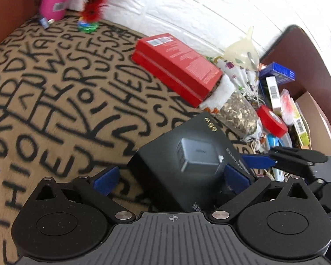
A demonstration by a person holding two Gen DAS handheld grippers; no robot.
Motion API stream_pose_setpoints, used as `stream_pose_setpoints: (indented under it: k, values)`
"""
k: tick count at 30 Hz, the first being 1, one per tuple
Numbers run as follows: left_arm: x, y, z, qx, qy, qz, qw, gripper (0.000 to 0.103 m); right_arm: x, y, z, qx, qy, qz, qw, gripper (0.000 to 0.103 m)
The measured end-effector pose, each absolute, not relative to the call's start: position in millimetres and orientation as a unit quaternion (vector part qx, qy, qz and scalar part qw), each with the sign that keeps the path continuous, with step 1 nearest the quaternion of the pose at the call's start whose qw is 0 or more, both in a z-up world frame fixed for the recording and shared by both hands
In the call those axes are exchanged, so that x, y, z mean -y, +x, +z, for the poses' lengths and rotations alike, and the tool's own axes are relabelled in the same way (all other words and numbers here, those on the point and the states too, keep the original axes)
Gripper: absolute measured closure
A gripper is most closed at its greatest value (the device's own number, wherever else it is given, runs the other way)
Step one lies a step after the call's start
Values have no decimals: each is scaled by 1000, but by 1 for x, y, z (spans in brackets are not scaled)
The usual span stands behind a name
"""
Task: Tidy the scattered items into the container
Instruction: 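Grasp the black charger box with the left gripper and lift, then carry the black box with the left gripper and lower it into the cardboard container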
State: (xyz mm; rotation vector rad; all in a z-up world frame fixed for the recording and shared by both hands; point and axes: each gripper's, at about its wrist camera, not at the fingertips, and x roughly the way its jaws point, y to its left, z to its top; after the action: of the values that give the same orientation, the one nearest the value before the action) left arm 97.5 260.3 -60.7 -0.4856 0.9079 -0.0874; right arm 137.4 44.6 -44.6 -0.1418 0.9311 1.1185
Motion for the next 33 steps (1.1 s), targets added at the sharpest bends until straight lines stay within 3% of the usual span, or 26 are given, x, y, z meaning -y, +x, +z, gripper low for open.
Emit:
stream_pose_setpoints:
  k: [3,7,11,14,24,33]
  values:
    - [-258,92,-61,-433,-241,-36,868,0,-47,133,-49,-426,-55,512,744,18]
    - [-238,95,-56,-430,-235,-26,871,2,-44,122,-42,-421,-60,498,756,24]
    - [-231,91,-40,-413,-246,-19,877,5,-30,112,-27,-397,-67,484,777,38]
    - [-219,87,-24,-402,-237,-23,884,8,-17,106,-12,-376,-67,472,794,43]
    - [-145,74,31,-354,-170,-42,919,12,49,85,28,-311,-45,434,844,45]
    - [-32,96,72,-332,-129,-117,927,12,165,78,60,-249,-17,358,900,45]
